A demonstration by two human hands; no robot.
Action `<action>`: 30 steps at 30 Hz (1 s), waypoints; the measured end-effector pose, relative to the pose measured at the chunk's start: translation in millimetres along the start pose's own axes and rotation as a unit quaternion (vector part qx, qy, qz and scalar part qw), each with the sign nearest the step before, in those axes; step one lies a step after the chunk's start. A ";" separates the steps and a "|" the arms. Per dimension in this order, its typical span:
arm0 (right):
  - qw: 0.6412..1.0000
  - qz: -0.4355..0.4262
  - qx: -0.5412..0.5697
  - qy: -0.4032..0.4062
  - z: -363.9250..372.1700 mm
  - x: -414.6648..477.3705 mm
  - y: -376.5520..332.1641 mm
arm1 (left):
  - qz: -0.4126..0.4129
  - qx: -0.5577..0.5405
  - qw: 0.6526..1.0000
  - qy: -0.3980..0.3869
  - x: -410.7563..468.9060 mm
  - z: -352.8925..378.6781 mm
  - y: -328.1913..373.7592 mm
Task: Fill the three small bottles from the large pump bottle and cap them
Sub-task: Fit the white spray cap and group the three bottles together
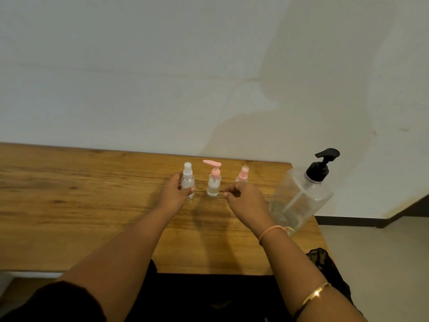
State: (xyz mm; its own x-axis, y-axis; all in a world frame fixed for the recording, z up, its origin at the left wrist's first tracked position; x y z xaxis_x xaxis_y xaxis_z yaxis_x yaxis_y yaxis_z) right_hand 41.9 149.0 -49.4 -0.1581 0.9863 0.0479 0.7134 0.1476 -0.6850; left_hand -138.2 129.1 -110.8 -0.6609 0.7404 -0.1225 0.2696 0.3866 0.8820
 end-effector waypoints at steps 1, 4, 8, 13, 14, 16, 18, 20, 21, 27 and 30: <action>1.000 -0.001 0.001 0.002 -0.1 0.7 0.3 | 0.000 -0.003 1.000 0.000 0.1 0.2 0.1; 1.000 0.001 0.001 0.008 -0.7 1.6 1.9 | 0.004 -0.011 1.000 -0.004 -1.5 -0.5 1.0; 1.000 0.011 0.011 0.014 -1.0 2.0 5.6 | 0.007 -0.012 1.000 -0.015 -3.6 -3.6 5.5; 0.999 0.025 0.023 0.040 -4.0 3.2 10.0 | 0.000 0.001 1.000 0.003 -5.1 -9.0 12.0; 0.998 0.031 0.023 0.052 -5.0 3.4 11.2 | -0.003 0.001 1.000 0.008 -5.8 -9.6 12.2; 0.995 0.045 0.029 0.078 -6.4 3.7 13.5 | -0.012 0.003 1.000 0.019 -7.7 -10.3 11.7; 0.992 0.054 0.042 0.102 -7.8 4.3 15.1 | -0.027 0.005 0.999 0.031 -9.6 -9.3 9.9; 0.988 0.064 0.061 0.130 -9.5 5.3 16.6 | -0.036 0.000 0.998 0.044 -11.5 -6.5 9.0; 0.985 0.076 0.074 0.139 -9.4 6.5 18.5 | -0.037 -0.001 0.998 0.049 -12.7 -4.9 9.3; 0.974 0.117 0.153 0.115 7.1 26.8 31.4 | -0.009 0.021 0.997 0.069 -15.2 3.0 14.1; 0.981 0.091 0.132 0.107 13.9 31.5 32.2 | 0.013 0.048 0.996 0.070 -17.1 6.8 17.4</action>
State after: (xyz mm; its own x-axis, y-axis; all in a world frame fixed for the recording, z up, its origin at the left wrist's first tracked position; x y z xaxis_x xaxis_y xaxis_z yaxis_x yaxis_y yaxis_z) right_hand 50.4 183.7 -80.0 0.1225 0.9917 0.0386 0.5098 -0.0295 -0.8598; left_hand -117.5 126.9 -96.4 -0.7427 0.6690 -0.0291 0.3490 0.4239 0.8358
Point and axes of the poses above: each hand's wrist, its own x-axis towards the middle knuckle, its own z-axis out of the palm, y = z × x, the point moved 5 cm from there along x, towards the middle knuckle, and after that the axes turned 12 degrees about y, right-handed, at the moved point
